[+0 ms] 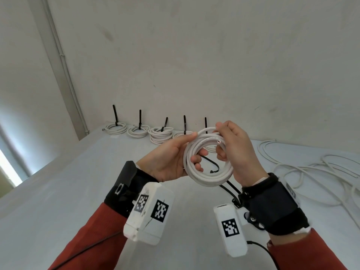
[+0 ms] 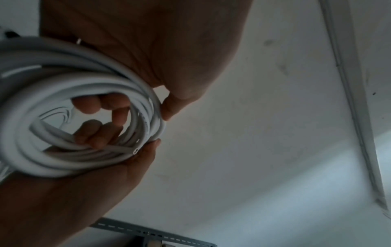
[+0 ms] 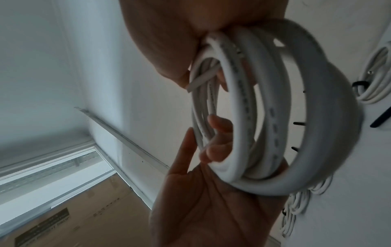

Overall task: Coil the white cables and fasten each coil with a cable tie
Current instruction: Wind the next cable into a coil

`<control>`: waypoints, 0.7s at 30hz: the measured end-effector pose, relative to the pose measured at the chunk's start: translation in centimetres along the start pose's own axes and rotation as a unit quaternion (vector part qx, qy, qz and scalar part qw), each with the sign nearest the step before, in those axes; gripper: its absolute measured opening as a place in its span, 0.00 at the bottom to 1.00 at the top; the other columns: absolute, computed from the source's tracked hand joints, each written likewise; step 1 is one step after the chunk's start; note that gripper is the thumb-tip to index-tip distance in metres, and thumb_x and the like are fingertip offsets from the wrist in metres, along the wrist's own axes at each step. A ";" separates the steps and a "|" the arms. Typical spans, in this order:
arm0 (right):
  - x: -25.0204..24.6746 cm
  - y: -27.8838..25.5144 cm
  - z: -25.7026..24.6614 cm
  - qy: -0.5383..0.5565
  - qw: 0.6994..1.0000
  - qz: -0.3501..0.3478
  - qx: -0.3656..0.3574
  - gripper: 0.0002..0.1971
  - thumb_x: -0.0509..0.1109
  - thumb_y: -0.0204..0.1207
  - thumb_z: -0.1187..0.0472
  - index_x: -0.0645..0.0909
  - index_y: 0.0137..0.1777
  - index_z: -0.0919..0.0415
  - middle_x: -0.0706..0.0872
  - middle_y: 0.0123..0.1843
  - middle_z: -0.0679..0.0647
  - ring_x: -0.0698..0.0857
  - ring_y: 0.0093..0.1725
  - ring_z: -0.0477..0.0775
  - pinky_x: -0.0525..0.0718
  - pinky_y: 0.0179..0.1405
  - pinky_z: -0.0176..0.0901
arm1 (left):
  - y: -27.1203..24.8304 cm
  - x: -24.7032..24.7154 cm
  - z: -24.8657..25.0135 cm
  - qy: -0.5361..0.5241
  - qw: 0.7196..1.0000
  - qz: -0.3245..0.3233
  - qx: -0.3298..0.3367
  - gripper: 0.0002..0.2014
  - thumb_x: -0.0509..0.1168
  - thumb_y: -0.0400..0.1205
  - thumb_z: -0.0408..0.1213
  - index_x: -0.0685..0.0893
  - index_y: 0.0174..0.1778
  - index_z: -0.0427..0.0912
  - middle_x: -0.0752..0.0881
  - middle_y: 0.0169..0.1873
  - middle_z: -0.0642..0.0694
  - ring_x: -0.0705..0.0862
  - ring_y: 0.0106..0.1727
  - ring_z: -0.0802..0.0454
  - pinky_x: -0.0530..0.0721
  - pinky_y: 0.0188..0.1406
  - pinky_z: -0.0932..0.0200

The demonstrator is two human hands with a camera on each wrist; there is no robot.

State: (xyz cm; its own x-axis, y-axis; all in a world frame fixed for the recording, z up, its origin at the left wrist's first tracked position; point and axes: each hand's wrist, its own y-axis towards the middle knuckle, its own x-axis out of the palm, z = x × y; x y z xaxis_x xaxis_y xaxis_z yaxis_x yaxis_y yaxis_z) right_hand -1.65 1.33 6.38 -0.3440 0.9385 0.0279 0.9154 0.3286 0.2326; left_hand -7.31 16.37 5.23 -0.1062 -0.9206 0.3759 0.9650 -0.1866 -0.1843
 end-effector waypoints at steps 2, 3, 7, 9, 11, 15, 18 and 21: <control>0.0 0.0 0.0 0.028 0.999 0.003 0.022 0.14 0.62 0.82 0.61 0.67 0.35 0.59 0.67 0.27 0.53 0.63 0.21 0.49 0.59 0.20 0.40 | 0.0 0.3 0.0 0.000 1.000 0.004 -0.007 0.21 0.59 0.78 0.50 0.84 0.35 0.34 0.75 0.21 0.45 0.79 0.25 0.48 0.77 0.46 0.53; 0.1 0.1 0.1 0.042 0.999 0.006 0.029 0.14 0.63 0.81 0.63 0.67 0.34 0.59 0.67 0.27 0.54 0.62 0.21 0.49 0.58 0.20 0.40 | -0.1 0.4 0.1 0.000 1.000 0.007 -0.009 0.19 0.59 0.76 0.48 0.84 0.33 0.34 0.74 0.20 0.45 0.77 0.25 0.48 0.77 0.45 0.54; 0.1 0.1 0.3 0.073 0.996 0.010 0.047 0.14 0.65 0.80 0.66 0.66 0.34 0.59 0.68 0.26 0.55 0.62 0.18 0.48 0.58 0.18 0.39 | -0.1 0.3 0.0 -0.010 1.000 0.012 -0.005 0.16 0.58 0.77 0.43 0.84 0.42 0.33 0.74 0.24 0.45 0.76 0.24 0.49 0.81 0.45 0.52; 0.0 0.1 0.3 0.072 0.996 0.009 0.045 0.14 0.67 0.80 0.64 0.66 0.35 0.59 0.68 0.26 0.55 0.63 0.18 0.48 0.60 0.18 0.39 | 0.0 0.3 -0.1 -0.009 1.000 0.024 0.008 0.15 0.54 0.82 0.40 0.82 0.50 0.35 0.75 0.27 0.44 0.76 0.25 0.49 0.82 0.46 0.49; 0.0 0.0 0.4 0.068 0.997 0.015 0.037 0.16 0.69 0.80 0.61 0.67 0.34 0.59 0.69 0.26 0.55 0.64 0.18 0.48 0.62 0.19 0.39 | 0.1 0.3 -0.2 -0.008 0.999 0.033 0.037 0.11 0.54 0.85 0.38 0.78 0.57 0.39 0.77 0.31 0.42 0.77 0.26 0.48 0.83 0.45 0.48; -0.1 0.1 0.1 0.072 0.997 0.021 0.017 0.16 0.70 0.80 0.58 0.70 0.33 0.59 0.70 0.26 0.54 0.65 0.20 0.48 0.64 0.20 0.40 | 0.0 0.2 -0.3 0.007 0.994 0.020 0.103 0.10 0.55 0.87 0.36 0.74 0.62 0.47 0.82 0.35 0.40 0.80 0.32 0.47 0.84 0.44 0.47; -0.5 0.1 -0.4 0.071 0.997 -0.004 0.030 0.11 0.65 0.82 0.60 0.76 0.37 0.61 0.73 0.25 0.51 0.69 0.22 0.47 0.69 0.23 0.38 | -0.1 0.2 -0.3 0.066 0.985 0.019 0.161 0.11 0.54 0.87 0.37 0.78 0.62 0.48 0.84 0.37 0.42 0.80 0.33 0.48 0.84 0.45 0.49; -0.9 0.2 -0.9 0.130 0.989 -0.045 0.045 0.07 0.60 0.77 0.71 0.78 0.48 0.63 0.77 0.33 0.54 0.72 0.29 0.49 0.72 0.28 0.39 | 0.0 0.3 -0.3 0.077 0.976 0.025 0.200 0.13 0.52 0.88 0.37 0.78 0.65 0.47 0.83 0.37 0.42 0.76 0.28 0.51 0.82 0.38 0.55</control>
State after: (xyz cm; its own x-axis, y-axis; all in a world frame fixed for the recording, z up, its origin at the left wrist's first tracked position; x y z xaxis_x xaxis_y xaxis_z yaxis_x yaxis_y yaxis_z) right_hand -1.33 0.43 7.26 -0.4569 0.8496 0.2637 0.8893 0.4288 0.1592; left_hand -7.44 16.03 5.04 -0.0614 -0.9714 0.2295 0.9830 -0.0190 0.1825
